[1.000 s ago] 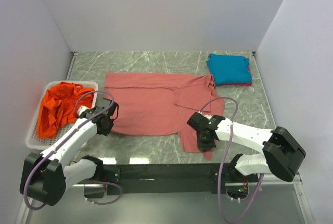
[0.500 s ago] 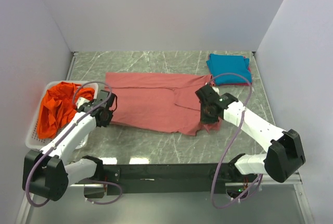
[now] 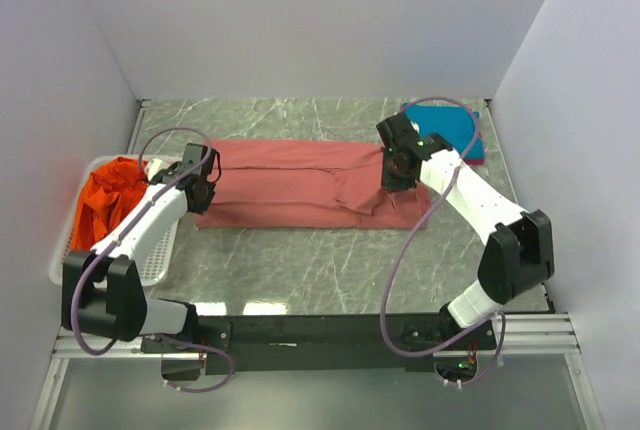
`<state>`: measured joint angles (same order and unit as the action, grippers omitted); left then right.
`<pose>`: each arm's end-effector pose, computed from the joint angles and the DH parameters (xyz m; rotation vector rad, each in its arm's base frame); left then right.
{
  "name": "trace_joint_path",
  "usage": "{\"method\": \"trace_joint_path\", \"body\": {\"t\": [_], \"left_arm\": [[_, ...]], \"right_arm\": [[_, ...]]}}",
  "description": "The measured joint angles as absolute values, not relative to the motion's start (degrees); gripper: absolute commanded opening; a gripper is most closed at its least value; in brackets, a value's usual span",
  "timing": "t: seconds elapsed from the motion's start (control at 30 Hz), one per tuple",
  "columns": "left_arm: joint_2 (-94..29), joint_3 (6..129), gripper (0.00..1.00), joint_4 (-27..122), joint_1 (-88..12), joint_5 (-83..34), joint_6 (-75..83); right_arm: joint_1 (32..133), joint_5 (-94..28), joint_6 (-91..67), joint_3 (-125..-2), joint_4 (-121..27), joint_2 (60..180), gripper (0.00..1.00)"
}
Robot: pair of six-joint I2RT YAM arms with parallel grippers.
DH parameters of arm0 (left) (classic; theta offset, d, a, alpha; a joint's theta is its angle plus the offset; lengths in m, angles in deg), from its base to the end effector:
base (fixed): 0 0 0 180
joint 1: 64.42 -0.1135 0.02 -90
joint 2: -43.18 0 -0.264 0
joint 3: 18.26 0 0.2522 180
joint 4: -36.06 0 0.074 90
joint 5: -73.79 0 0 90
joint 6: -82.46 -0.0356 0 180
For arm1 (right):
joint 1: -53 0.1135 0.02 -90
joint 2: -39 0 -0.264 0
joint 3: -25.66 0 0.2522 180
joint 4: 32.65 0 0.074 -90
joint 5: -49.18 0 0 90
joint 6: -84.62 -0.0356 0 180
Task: Fold and stack the t-shirts
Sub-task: Fold the tshirt
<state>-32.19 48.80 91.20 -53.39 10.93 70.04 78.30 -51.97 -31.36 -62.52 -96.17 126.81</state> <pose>0.2486 -0.0319 0.2380 -1.4833 2.0020 0.0198 0.2844 0.1268 0.2818 0.0771 2.6364 0.0403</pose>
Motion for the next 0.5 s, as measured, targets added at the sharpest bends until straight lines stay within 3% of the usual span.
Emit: {"method": "trace_joint_path", "body": {"t": [0.5], "left_arm": [[-47.23, 58.60, 0.01, 84.67, -56.87, 10.80, 62.50]], "right_arm": [[74.75, -51.30, -29.06, -78.82, -95.51, 144.34, 0.00]]}}
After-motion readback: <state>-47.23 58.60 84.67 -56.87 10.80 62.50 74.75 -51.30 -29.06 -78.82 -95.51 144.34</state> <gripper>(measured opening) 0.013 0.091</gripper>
